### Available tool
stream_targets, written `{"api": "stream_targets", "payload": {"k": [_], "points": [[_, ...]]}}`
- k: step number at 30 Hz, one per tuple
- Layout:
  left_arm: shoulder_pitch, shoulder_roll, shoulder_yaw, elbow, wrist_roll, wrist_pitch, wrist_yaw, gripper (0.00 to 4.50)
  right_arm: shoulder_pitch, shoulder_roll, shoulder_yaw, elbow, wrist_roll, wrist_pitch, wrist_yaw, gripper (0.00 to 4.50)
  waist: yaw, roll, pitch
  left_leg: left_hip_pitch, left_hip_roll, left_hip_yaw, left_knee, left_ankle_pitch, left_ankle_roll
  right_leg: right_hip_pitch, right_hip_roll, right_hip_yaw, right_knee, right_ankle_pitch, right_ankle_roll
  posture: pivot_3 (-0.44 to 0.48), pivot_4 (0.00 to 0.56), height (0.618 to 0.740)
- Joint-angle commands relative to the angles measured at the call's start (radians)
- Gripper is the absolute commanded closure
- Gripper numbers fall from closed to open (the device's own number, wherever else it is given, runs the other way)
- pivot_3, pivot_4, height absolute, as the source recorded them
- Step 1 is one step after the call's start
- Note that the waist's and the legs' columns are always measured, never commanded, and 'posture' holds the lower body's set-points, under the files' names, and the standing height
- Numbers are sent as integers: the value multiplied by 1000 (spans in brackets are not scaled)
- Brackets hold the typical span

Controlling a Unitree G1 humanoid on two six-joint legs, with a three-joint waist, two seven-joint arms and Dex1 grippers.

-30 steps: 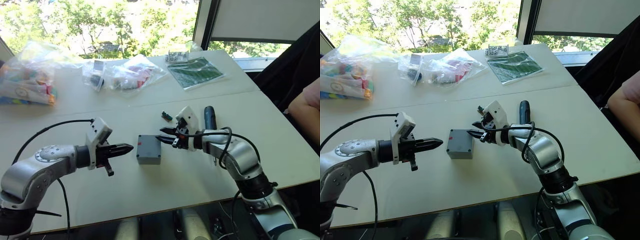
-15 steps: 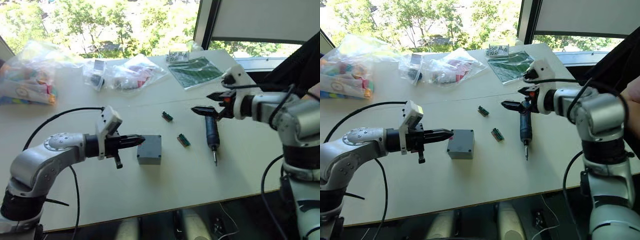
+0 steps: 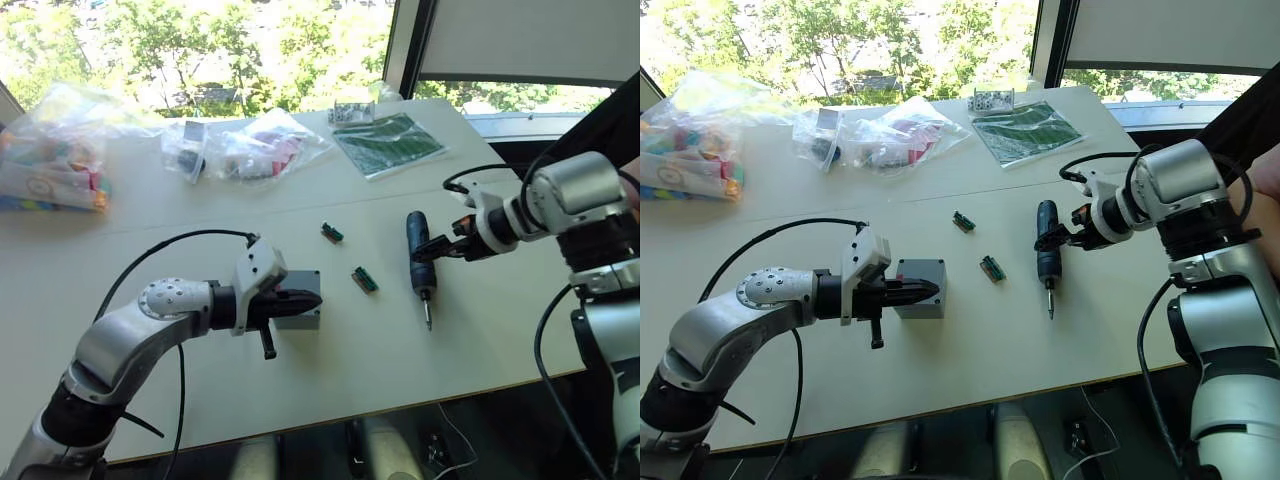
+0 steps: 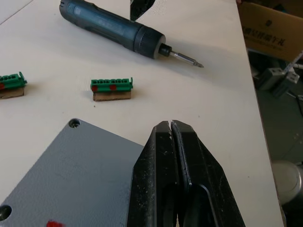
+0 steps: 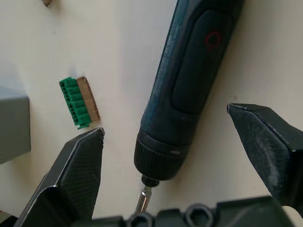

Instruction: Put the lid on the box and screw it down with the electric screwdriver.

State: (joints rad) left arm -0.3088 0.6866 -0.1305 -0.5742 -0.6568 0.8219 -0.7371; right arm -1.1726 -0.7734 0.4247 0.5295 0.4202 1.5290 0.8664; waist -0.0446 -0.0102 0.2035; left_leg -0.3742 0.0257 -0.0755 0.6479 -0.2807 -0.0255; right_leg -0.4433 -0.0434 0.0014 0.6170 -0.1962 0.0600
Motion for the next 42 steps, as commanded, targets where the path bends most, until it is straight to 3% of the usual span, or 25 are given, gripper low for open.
{"api": "stream_targets", "payload": {"k": [1, 5, 8, 11, 18, 21, 24, 26, 28, 31, 33, 37, 42], "points": [[42, -13, 49, -63, -6, -9, 45, 4500, -55, 28, 111, 108, -69, -98, 78, 10, 1, 0, 0, 0, 0, 0, 0, 0, 0, 0, 0, 0, 0, 0, 0, 0, 150, 740], [97, -12, 79, -114, -16, 10, 90, 4500, -67, 51, 290, 174, -177, -226, 209, 10, 1, 0, 0, 0, 0, 0, 0, 0, 0, 0, 0, 0, 0, 0, 0, 0, 150, 740], [120, -11, 90, -143, -26, 24, 113, 4500, -71, 54, 356, 184, -219, -266, 291, 10, 1, 0, -1, 1, 0, 0, 1, 0, 0, 1, 0, 0, 1, 0, 1, 0, 150, 740], [142, -14, 101, -161, -27, 32, 134, 4500, -47, 58, 397, 179, -273, -317, 334, 595, 1, -1, -2, 2, 0, -1, 1, 0, 0, 2, 0, 0, 2, -1, 2, 0, 150, 740], [155, -8, 118, -163, -37, 36, 142, 4500, 2, 40, 383, 154, -352, -352, 374, 2557, 3, -4, -4, 2, 0, -1, 1, 0, 0, 2, 0, 0, 1, 0, 1, 0, 150, 740], [152, 17, 146, -124, -40, 21, 106, 4500, -12, 56, 284, 188, -358, -379, 326, 2559, 5, -5, -5, 2, 0, -1, 1, 0, 0, 3, 0, -1, 2, 0, 0, 0, 150, 740], [109, 33, 208, -45, -78, 17, 57, 4500, -144, 129, 3, 277, -298, -522, 143, 2559, -2, -5, -5, 3, 0, -1, 1, 0, 0, 3, 0, -1, 2, 0, 1, 0, 150, 740], [66, 41, 243, 9, -115, 29, 25, 4500, -187, 141, -188, 229, -224, -565, 60, 2559, -5, 0, 0, 1, 0, 1, 2, 1, -2, -1, 0, -1, 2, 1, 2, 0, 150, 740], [43, 61, 246, 46, -117, 31, -8, 4500, -156, 155, -351, 122, -142, -554, 7, 2559, -4, 3, 2, -1, 0, 1, 0, 1, -2, -4, 0, 0, 3, 4, -1, 0, 150, 740], [-5, 91, 212, 124, -89, 26, -61, 4500, 87, 303, -683, -326, 61, -717, -129, 2559, 2, 1, 1, -1, 1, -2, -3, 1, -2, -4, 3, -1, 3, 4, 4, 0, 150, 740], [-20, 99, 203, 143, -86, 25, -78, 4500, 164, 379, -775, -476, 128, -754, -193, 2559, 4, 2, 1, -1, 2, -4, -4, -1, 1, -2, 3, -2, 3, 1, 4, 0, 150, 740], [-84, 101, 168, 175, -88, 48, -108, 4500, 349, 506, -754, -753, 231, -765, -255, 2559, 15, 2, 1, -3, 0, -1, -3, -1, 1, -2, -3, -2, 1, 1, 5, 0, 150, 740], [-136, 112, 68, 203, -34, 50, -157, 4500, 596, 630, -556, -944, 182, -832, -312, 2559, 18, 2, 1, 0, -1, 0, -1, 0, 0, 0, -2, -1, 0, 0, 5, 0, 150, 740]]}}
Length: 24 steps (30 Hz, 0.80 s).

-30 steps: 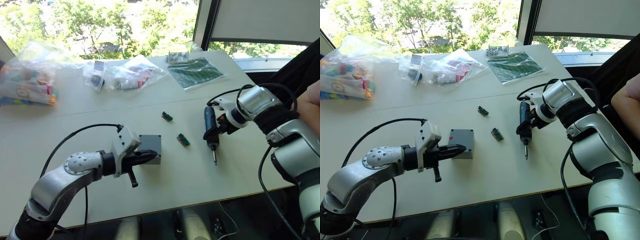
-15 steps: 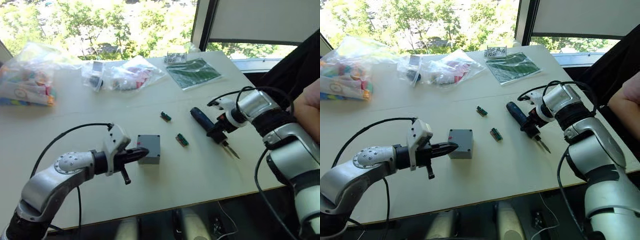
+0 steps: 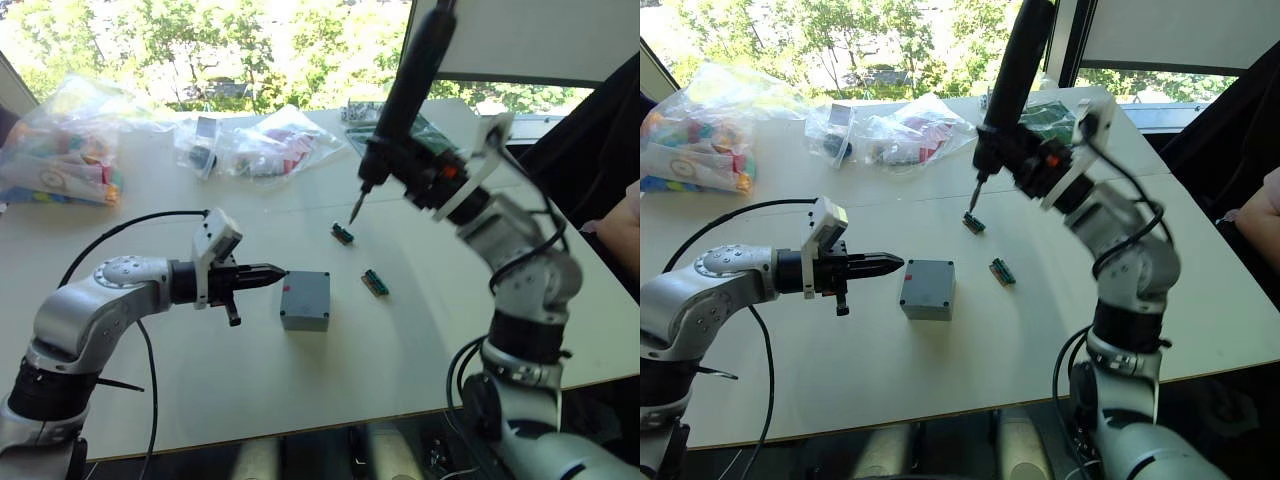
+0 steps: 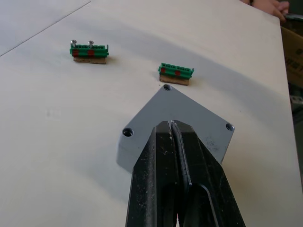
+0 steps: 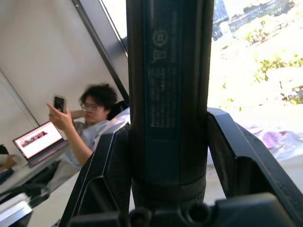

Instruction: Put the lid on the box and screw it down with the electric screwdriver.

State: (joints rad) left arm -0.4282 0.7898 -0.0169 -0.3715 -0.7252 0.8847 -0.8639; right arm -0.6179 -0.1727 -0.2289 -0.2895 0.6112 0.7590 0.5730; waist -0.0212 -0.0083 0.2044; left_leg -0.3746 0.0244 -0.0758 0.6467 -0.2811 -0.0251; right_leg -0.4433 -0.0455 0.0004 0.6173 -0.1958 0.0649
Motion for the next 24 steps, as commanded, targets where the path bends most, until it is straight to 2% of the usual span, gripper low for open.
{"api": "stream_targets", "payload": {"k": [1, 7, 13, 24], "points": [[-17, 6, -50, 7, 40, -18, -34, 4500, 55, 36, 120, -132, -18, -74, -27, 2559, -10, 1, 0, 1, 0, 1, 0, 0, 0, 0, 1, 1, 0, -1, -3, 0, 150, 740], [-4, -6, -122, 43, 133, -80, -53, 4500, 104, 42, 207, -110, -71, -156, -42, 2559, -20, 0, 0, 2, 2, -2, 1, 2, -3, 0, 4, 1, 4, -1, -3, 0, 150, 740], [39, -29, -139, 63, 178, -112, -51, 4500, 97, 32, 234, -42, -124, -240, -48, 2559, -22, 0, 0, 1, 2, -2, 0, 2, -3, -1, 3, 1, 3, 1, -4, 0, 150, 740], [89, -41, -119, 29, 180, -104, -30, 4500, 109, 50, 278, 28, -170, -311, -57, 2559, -22, 0, 0, 2, 2, -2, 0, 2, -3, 0, 3, 1, 3, 0, -5, 0, 150, 740]]}}
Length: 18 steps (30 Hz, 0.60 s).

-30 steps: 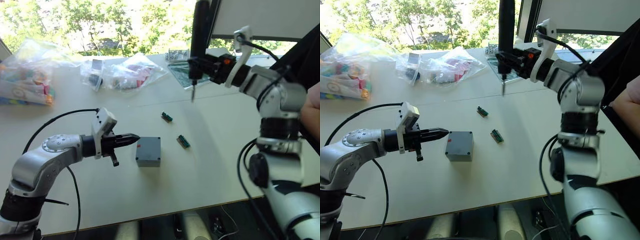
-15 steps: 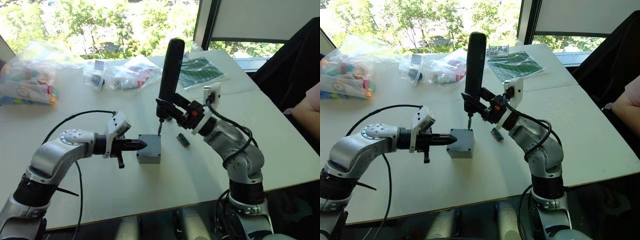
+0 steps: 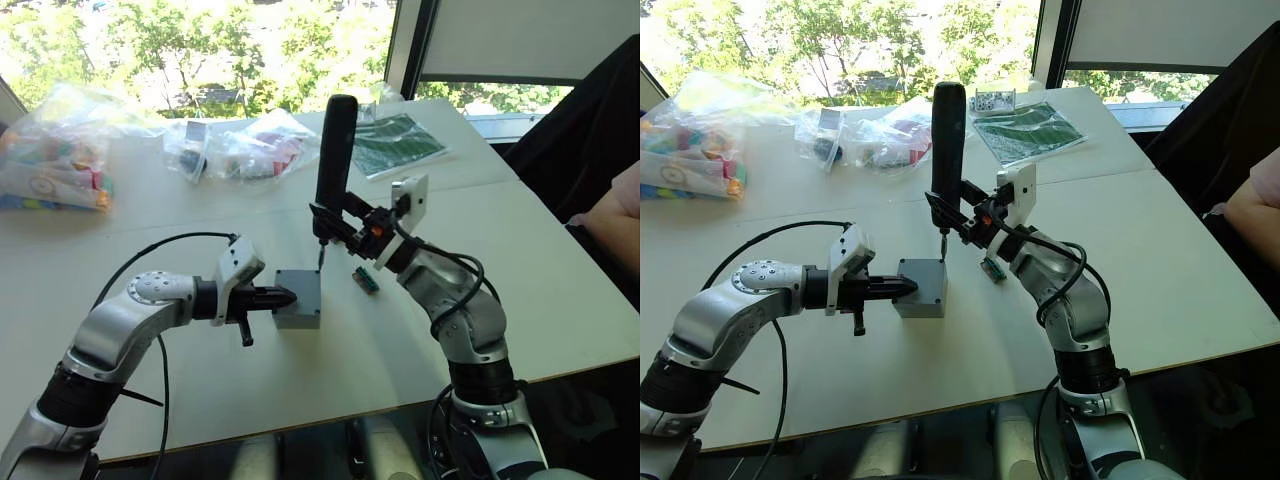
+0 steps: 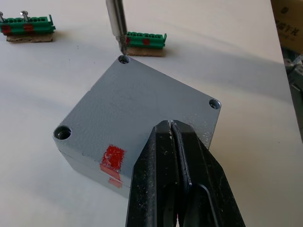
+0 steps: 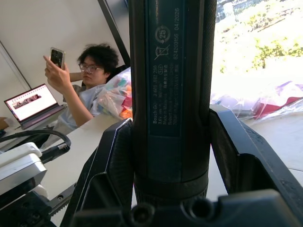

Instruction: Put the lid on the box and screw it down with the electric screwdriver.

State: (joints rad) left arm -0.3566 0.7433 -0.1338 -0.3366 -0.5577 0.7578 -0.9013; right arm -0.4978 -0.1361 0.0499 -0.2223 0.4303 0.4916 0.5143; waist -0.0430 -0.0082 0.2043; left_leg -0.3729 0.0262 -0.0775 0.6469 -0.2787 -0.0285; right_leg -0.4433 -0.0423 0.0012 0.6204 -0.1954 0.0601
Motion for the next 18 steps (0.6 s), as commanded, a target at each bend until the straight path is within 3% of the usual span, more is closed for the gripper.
{"api": "stream_targets", "payload": {"k": [1, 18], "points": [[17, 6, -1, -6, 12, 23, 7, 4500, -11, 13, 0, -38, 11, -44, 2, 2559, 0, 0, 0, 0, 0, 0, 0, 0, 0, 0, 0, 0, 0, 0, 0, 0, 150, 740], [18, 7, -5, -20, 16, 41, 22, 4500, 93, -76, 153, 77, -167, -191, 67, 2559, 0, -2, -10, 3, 0, 0, 0, 0, 0, 3, 0, 0, 0, -2, 3, 0, 150, 740]]}}
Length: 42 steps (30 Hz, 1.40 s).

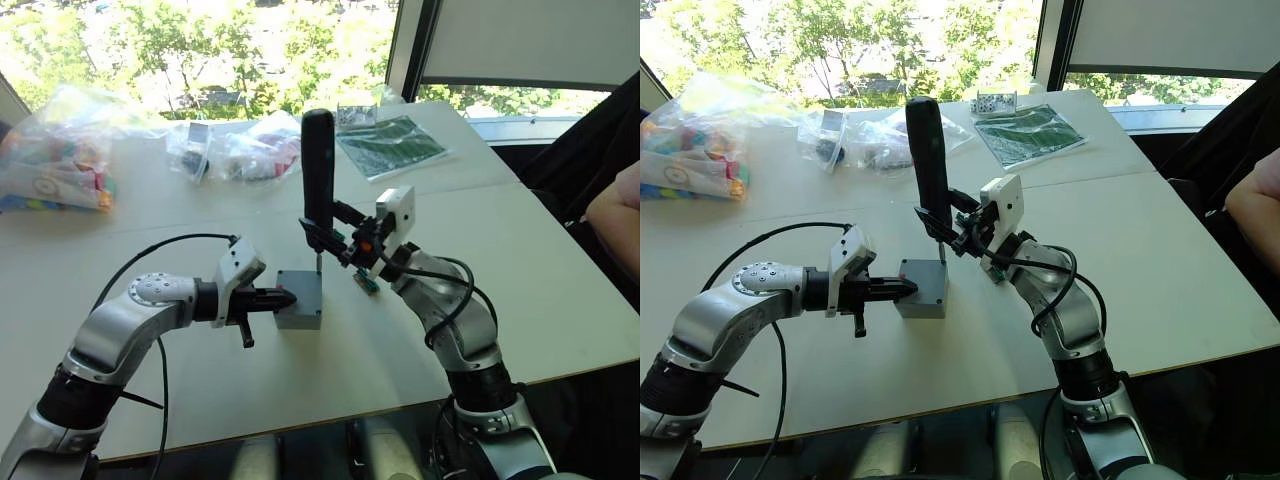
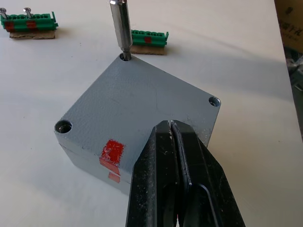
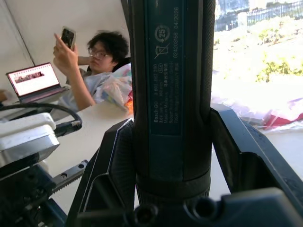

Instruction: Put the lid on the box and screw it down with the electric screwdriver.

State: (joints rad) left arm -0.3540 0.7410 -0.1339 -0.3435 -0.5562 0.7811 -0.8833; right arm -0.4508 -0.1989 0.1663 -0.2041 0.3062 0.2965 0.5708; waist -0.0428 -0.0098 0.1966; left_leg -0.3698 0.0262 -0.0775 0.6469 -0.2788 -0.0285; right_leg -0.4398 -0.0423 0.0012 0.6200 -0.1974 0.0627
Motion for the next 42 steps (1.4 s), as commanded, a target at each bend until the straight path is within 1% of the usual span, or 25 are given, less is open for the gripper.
{"api": "stream_targets", "payload": {"k": [1, 3, 6, 18, 33, 38, 42], "points": [[16, 9, -5, -13, 15, 19, 5, 4500, 55, -12, 40, 71, -47, -7, 10, 2559, 0, 0, -4, 1, 0, 0, 0, 0, 0, 1, 0, 0, 0, 0, 0, 0, 150, 740], [15, 9, -3, -13, 15, 20, 6, 4500, 70, -9, 45, 92, -55, -24, 7, 2559, 0, -1, -6, 4, 0, 0, 0, 0, 0, 4, 0, 0, -1, -1, 0, 0, 150, 740], [17, 10, 0, -18, 14, 26, 5, 4500, 86, -12, 59, 110, -70, -44, 7, 2559, 1, -1, -8, 14, 0, 0, -2, -1, 1, 13, 0, 0, -4, -2, 1, 0, 150, 740], [35, 8, 12, -36, 6, 39, 22, 4500, 83, -10, 63, 160, -89, -52, -8, 2559, 1, -1, -18, 14, 0, 0, -3, -1, 2, 13, -1, 0, -5, -3, 1, 0, 150, 740], [42, 0, 17, -28, 7, 34, 32, 4500, 59, -16, 45, 155, -75, -51, -5, 2559, 2, -1, -21, 14, 0, 0, -4, -1, 2, 13, -1, -1, -6, -4, 1, 0, 150, 740], [48, -3, 17, -25, 9, 30, 33, 4500, 31, -10, 11, 127, -51, -55, -12, 2559, 2, 0, -21, 13, 0, 0, -4, -2, 1, 13, -2, -1, -7, -4, 2, 0, 150, 740], [65, -3, 34, -26, 0, 32, 38, 4500, -75, 5, -100, 35, 60, 7, -55, 2559, 3, 0, -19, 12, 0, 0, -4, -2, 1, 12, -2, -1, -7, -4, 2, 0, 150, 740]]}}
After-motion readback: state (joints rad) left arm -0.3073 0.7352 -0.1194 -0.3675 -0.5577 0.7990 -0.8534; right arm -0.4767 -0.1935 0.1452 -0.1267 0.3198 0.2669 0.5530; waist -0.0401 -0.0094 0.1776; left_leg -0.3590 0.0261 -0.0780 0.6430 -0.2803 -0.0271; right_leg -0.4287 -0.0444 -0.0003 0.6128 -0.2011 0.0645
